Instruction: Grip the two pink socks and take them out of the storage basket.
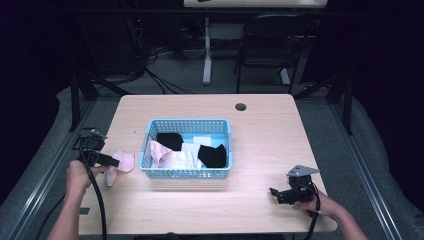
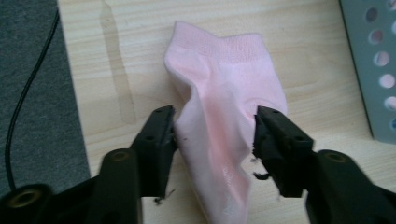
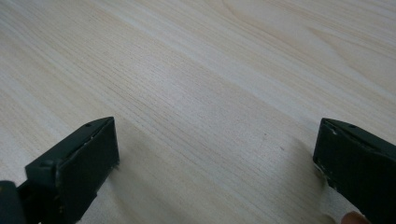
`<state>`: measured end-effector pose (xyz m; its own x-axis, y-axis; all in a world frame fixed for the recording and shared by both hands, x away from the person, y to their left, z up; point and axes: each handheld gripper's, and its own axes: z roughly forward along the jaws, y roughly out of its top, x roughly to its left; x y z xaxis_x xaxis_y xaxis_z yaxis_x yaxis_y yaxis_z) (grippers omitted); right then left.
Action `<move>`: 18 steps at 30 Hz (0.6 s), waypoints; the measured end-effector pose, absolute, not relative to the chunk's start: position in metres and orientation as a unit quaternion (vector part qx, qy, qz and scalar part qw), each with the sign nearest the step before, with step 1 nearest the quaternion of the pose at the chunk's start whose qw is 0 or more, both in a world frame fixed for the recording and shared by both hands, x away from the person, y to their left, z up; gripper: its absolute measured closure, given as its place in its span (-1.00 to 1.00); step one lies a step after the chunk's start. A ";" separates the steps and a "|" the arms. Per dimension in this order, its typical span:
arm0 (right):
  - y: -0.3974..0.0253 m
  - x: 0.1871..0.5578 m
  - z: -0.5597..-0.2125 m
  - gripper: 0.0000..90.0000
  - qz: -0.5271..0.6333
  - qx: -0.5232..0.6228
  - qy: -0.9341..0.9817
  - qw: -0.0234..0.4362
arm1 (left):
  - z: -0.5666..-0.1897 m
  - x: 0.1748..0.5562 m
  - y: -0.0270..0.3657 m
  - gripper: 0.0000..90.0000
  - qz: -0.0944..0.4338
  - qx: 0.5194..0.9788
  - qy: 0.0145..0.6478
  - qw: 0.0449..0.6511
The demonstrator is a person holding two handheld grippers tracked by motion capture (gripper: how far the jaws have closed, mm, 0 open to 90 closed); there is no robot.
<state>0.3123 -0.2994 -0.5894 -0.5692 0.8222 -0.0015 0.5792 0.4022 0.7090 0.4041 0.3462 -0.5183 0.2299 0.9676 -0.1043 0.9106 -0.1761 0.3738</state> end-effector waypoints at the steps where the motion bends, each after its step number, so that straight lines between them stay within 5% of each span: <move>1: -0.299 0.312 -0.589 -1.00 0.340 0.428 0.818 0.179 | -0.515 0.403 0.347 -0.02 0.081 0.763 0.615 0.183; 9: -0.299 0.312 -0.590 -1.00 0.341 0.429 0.817 0.179 | -0.485 0.396 0.343 -0.47 0.108 0.763 0.602 0.210; 18: -0.299 0.312 -0.589 -1.00 0.340 0.428 0.818 0.179 | -0.461 0.395 0.324 -0.66 0.126 0.773 0.579 0.226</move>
